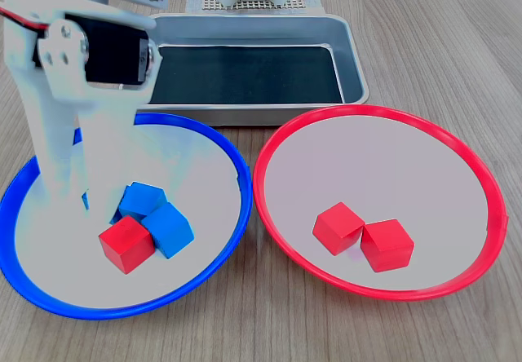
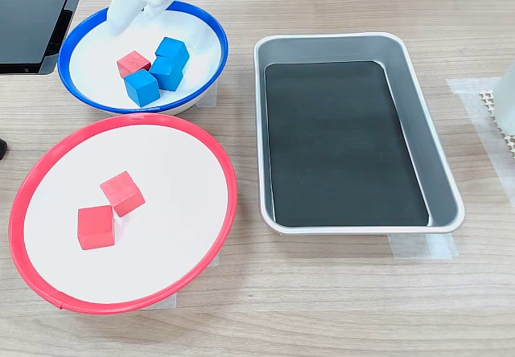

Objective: Relocate any red block in the blue dish to the red dish, correcting any misplacement.

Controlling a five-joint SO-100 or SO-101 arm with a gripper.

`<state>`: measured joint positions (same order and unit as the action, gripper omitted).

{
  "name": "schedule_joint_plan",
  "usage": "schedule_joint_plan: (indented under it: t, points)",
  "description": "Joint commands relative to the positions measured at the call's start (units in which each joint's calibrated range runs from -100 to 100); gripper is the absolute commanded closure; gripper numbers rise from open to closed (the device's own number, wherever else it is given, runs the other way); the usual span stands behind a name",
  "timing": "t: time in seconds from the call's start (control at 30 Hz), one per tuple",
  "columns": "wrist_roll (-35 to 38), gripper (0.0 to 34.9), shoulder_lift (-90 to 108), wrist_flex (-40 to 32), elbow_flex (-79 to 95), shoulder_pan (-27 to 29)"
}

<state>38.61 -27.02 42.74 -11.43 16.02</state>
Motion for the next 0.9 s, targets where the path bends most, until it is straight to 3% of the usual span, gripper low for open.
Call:
schedule_joint_plan:
  t: [0.0,0.87]
  points:
    - [0.54,18.5,-1.5,-1.43,-3.91,-0.54]
    - [1.07,19.4,-6.28,-3.08,-3.0,-2.32]
